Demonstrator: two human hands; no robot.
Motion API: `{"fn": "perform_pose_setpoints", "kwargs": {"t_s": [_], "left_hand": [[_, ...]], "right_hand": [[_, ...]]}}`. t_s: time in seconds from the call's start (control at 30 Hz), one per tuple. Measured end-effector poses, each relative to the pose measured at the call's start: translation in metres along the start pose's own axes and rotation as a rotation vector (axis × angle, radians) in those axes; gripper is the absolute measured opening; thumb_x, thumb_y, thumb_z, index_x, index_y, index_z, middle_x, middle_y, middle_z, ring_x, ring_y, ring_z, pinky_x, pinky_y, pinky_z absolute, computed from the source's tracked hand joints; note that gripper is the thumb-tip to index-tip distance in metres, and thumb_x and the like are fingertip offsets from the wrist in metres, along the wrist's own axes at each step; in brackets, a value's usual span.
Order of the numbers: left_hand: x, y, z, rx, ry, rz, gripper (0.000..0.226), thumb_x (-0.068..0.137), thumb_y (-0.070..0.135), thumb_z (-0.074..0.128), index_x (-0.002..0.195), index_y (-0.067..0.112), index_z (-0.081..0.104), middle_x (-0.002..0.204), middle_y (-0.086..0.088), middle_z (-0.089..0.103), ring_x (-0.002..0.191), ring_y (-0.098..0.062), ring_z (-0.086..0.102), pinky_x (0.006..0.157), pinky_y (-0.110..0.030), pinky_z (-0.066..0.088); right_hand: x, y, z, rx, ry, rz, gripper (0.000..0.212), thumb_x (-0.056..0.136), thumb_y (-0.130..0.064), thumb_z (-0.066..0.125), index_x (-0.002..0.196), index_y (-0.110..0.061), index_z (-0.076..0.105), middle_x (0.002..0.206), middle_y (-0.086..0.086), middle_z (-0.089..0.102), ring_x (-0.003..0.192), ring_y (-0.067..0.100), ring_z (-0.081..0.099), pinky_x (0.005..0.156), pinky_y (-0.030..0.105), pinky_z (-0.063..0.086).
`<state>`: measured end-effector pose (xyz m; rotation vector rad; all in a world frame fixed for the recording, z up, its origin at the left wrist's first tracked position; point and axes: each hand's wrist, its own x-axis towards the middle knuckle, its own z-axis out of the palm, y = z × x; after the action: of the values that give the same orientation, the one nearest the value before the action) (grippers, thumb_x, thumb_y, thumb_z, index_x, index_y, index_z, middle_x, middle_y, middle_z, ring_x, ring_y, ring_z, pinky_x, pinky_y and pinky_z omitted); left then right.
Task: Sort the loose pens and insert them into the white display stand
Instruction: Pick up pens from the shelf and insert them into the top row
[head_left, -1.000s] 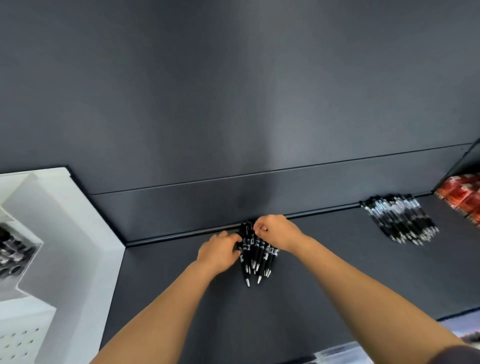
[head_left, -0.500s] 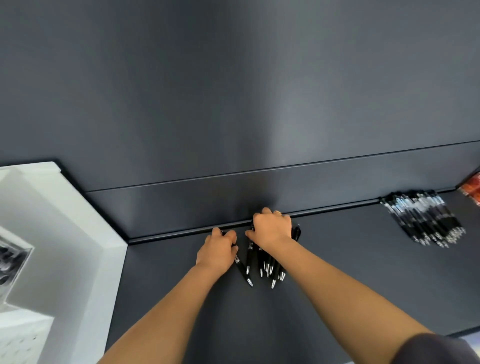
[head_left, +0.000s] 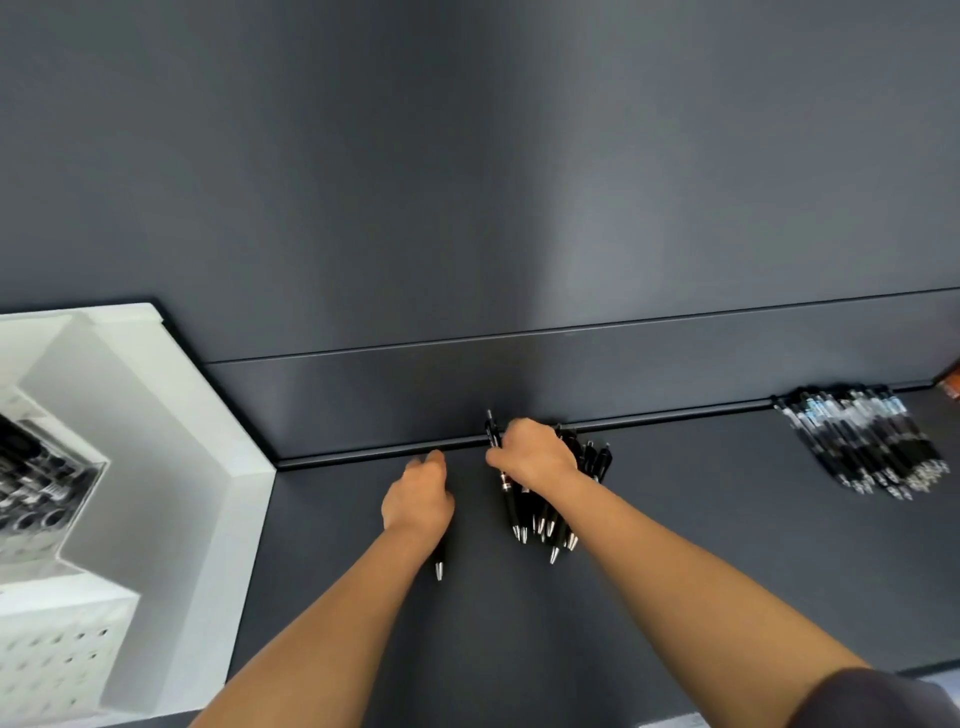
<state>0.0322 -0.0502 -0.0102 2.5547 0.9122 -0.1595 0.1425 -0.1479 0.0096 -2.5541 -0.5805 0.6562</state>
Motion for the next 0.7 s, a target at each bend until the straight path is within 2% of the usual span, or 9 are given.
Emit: {"fn": "perform_pose_setpoints", "kwargs": {"t_s": [0.07,0.1,0.13,0.2,0.27,0.37,0.43,0.57,0.7], "left_hand": [[-0.004,-0.001,-0.001,-0.025,0.006,-0.004,0.031,0.085,0.005,0.047,0.115,0.01,0.04,0.11,-0.014,0.054,0.095,-0.036,0.058,0.068,-0.036,0.043],[-0.006,0.0,-0.002,-0.062,0.012,-0.008,0.034,0.085,0.005,0.048,0.116,0.01,0.037,0.109,-0.014,0.055,0.095,-0.036,0.057,0.069,-0.037,0.044],[-0.008,0.003,-0.005,-0.108,0.022,-0.005,0.038,0.084,0.005,0.049,0.119,0.011,0.035,0.109,-0.014,0.056,0.095,-0.035,0.057,0.069,-0.037,0.044],[-0.01,0.009,-0.011,-0.207,0.046,0.02,0.051,0.084,0.003,0.051,0.13,0.012,0.032,0.112,-0.016,0.057,0.101,-0.034,0.056,0.074,-0.037,0.044],[-0.013,0.017,-0.02,-0.314,0.076,0.078,0.059,0.085,0.0,0.053,0.139,0.009,0.032,0.114,-0.019,0.057,0.107,-0.035,0.054,0.083,-0.035,0.042],[-0.024,0.022,-0.039,-0.428,0.158,0.158,0.04,0.086,-0.004,0.05,0.126,0.004,0.05,0.102,-0.018,0.051,0.106,-0.033,0.051,0.078,-0.021,0.033],[-0.033,0.02,-0.052,-0.502,0.204,0.144,0.036,0.09,-0.002,0.046,0.125,0.006,0.051,0.105,-0.016,0.048,0.102,-0.028,0.049,0.075,-0.019,0.03],[-0.056,0.007,-0.08,-0.575,0.331,0.139,0.024,0.099,0.013,0.04,0.114,0.0,0.054,0.106,-0.024,0.056,0.099,-0.033,0.052,0.081,-0.032,0.037],[-0.077,-0.011,-0.106,-0.644,0.47,0.185,0.024,0.099,0.011,0.04,0.114,0.003,0.056,0.101,-0.019,0.061,0.085,-0.025,0.052,0.079,-0.034,0.041]], "right_hand": [[-0.006,0.0,-0.008,0.149,0.0,-0.04,0.016,0.076,-0.02,0.061,0.067,-0.016,0.048,0.069,0.002,0.058,0.072,0.025,0.062,0.063,0.033,0.052],[-0.009,-0.001,-0.011,0.186,0.01,-0.066,0.011,0.075,-0.017,0.061,0.072,-0.016,0.05,0.069,0.001,0.059,0.067,0.021,0.064,0.067,0.032,0.054],[-0.013,-0.001,-0.015,0.209,0.015,-0.098,0.01,0.075,-0.014,0.061,0.079,-0.018,0.052,0.067,-0.001,0.06,0.06,0.016,0.063,0.065,0.027,0.054],[-0.021,-0.002,-0.022,0.238,-0.001,-0.156,0.019,0.077,-0.011,0.059,0.092,-0.021,0.052,0.062,-0.004,0.06,0.048,0.006,0.057,0.05,0.018,0.046],[-0.029,-0.005,-0.029,0.269,-0.027,-0.218,0.024,0.079,-0.009,0.057,0.098,-0.022,0.052,0.064,-0.001,0.064,0.046,0.004,0.056,0.047,0.014,0.039],[-0.044,-0.018,-0.039,0.326,-0.044,-0.296,0.015,0.085,-0.01,0.054,0.094,-0.02,0.048,0.074,0.005,0.066,0.048,0.009,0.058,0.041,0.014,0.036],[-0.053,-0.03,-0.042,0.383,-0.072,-0.328,0.007,0.091,-0.014,0.052,0.093,-0.017,0.046,0.077,0.006,0.064,0.049,0.013,0.058,0.038,0.021,0.034],[-0.07,-0.062,-0.043,0.438,-0.101,-0.409,0.013,0.097,-0.031,0.046,0.095,-0.018,0.048,0.084,0.008,0.065,0.044,0.009,0.056,0.037,0.019,0.035],[-0.084,-0.093,-0.036,0.447,-0.061,-0.539,0.016,0.096,-0.028,0.049,0.089,-0.014,0.051,0.079,0.003,0.059,0.046,0.01,0.057,0.037,0.011,0.034]]}}
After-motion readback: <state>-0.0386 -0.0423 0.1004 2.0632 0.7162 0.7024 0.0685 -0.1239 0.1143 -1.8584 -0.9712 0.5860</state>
